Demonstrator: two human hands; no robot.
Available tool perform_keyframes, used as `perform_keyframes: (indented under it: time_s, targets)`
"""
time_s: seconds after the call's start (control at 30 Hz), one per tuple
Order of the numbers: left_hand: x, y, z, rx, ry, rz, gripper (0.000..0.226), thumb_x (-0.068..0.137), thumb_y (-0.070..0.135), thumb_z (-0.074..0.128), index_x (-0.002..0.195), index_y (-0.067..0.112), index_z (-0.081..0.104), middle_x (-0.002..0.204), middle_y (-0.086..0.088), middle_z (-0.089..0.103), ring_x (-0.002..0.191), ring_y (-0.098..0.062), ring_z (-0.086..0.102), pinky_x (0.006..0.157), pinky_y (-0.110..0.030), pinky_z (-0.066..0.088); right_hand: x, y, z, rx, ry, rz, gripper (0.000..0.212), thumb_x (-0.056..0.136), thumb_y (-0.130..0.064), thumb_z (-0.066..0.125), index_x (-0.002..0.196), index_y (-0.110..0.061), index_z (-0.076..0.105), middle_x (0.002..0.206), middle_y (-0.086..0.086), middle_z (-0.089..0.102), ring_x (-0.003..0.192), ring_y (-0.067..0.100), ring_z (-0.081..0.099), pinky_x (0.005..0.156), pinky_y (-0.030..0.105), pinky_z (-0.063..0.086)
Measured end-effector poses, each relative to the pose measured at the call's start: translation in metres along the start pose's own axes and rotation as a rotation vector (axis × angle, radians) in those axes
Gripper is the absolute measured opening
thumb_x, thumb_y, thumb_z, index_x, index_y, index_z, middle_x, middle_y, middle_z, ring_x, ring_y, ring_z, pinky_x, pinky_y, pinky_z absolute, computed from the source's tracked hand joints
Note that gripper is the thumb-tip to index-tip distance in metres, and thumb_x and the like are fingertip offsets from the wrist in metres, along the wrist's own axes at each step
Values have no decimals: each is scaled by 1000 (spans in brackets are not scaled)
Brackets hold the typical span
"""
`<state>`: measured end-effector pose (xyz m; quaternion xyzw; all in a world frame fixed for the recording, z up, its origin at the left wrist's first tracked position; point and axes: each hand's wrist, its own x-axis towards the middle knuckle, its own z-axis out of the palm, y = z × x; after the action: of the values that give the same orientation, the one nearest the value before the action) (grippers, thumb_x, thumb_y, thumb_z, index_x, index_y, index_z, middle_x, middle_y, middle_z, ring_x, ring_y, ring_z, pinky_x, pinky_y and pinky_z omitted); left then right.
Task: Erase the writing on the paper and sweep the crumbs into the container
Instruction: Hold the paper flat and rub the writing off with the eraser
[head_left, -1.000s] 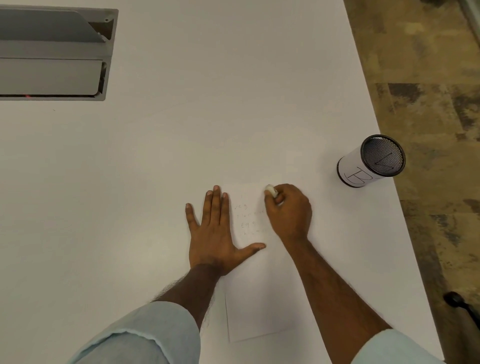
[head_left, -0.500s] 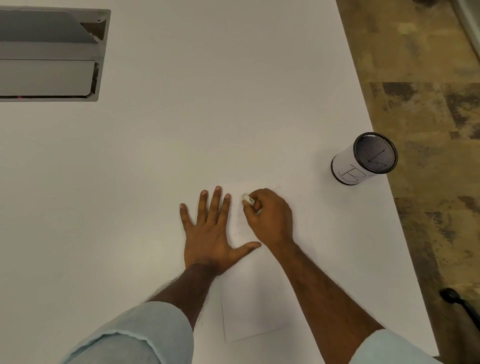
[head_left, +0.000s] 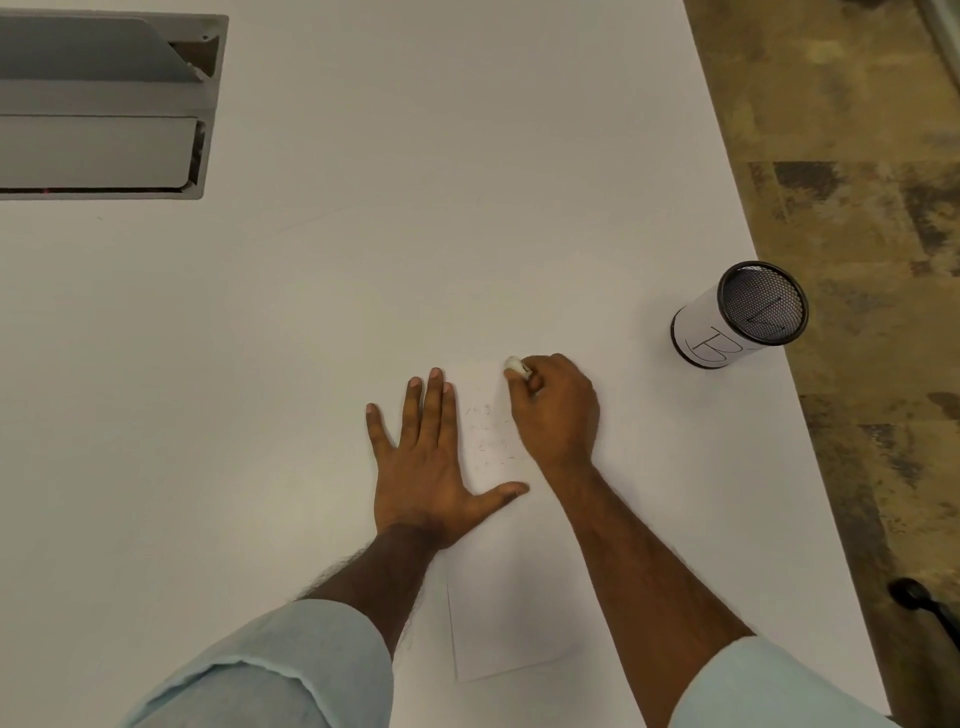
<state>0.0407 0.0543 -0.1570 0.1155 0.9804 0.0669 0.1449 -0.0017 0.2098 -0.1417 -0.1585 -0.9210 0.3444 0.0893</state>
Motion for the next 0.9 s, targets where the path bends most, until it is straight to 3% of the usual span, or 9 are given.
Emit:
perform_keyframes:
  time_s: [0.1, 0.17, 0.23, 0.33, 0.4, 0.5, 0.6, 0.8, 0.9]
  targets:
    - [0, 0, 0, 2, -2, 7, 131, 67, 103, 10, 160, 12, 3, 168, -6, -7, 154, -27, -12, 118, -69, -4, -11, -7, 5, 97, -108, -83, 20, 90, -34, 65, 96, -16, 71, 94, -4, 60, 81, 7, 57, 67, 22, 51]
    - [0, 1, 0, -25, 20, 20, 127, 70, 100, 13, 160, 11, 6, 168, -7, -5, 155, -26, -9, 118, -69, -1, -22, -13, 13, 66, -175, -166, 18, 90, -31, 65, 96, -16, 72, 93, -4, 58, 81, 9, 56, 66, 25, 51]
    - [-1, 1, -1, -27, 15, 22, 126, 71, 99, 14, 160, 10, 7, 168, -7, -4, 155, -26, -9, 118, -69, 0, -23, -12, 17, -5, -138, -203, 17, 89, -30, 66, 93, -15, 73, 87, -1, 62, 80, 14, 57, 66, 33, 52]
    - [0, 1, -2, 21, -29, 0, 131, 66, 103, 7, 159, 12, -1, 168, -6, -11, 154, -27, -15, 117, -69, -4, -6, -9, 14, 19, 21, -8, 20, 87, -33, 70, 90, -14, 74, 87, 0, 65, 79, 14, 59, 67, 35, 55]
    - [1, 1, -1, 37, -30, -6, 132, 64, 104, 4, 159, 13, -5, 167, -5, -14, 153, -27, -17, 117, -68, -5, 0, -8, 11, 73, 38, 76, 22, 86, -34, 70, 92, -12, 73, 91, 0, 66, 80, 11, 60, 70, 33, 57]
    - [1, 0, -1, 4, -14, 3, 130, 66, 102, 6, 159, 12, -1, 168, -6, -11, 154, -27, -14, 117, -69, -3, -14, -15, 13, 73, -90, -33, 24, 89, -35, 67, 94, -13, 73, 91, -1, 67, 79, 10, 60, 70, 28, 54]
    - [-1, 0, 0, -48, 14, 30, 126, 71, 100, 14, 160, 11, 5, 168, -8, -6, 155, -26, -10, 118, -69, -1, -27, -15, 16, 21, -166, -170, 21, 91, -32, 64, 90, -13, 73, 87, -2, 65, 76, 13, 61, 63, 33, 54]
    - [-1, 1, -2, 10, -16, -6, 133, 64, 105, 11, 159, 12, -5, 168, -5, -12, 153, -26, -16, 117, -68, -5, 6, -3, 5, 21, -16, 11, 20, 88, -33, 69, 86, -13, 71, 86, -1, 64, 74, 13, 61, 65, 35, 55]
    - [0, 1, -2, 12, -29, -1, 132, 64, 104, 10, 159, 13, -6, 167, -5, -13, 153, -26, -17, 117, -68, -5, -7, -2, -1, 86, -33, -28, 20, 90, -33, 67, 90, -14, 72, 86, -2, 64, 74, 10, 59, 66, 30, 54]
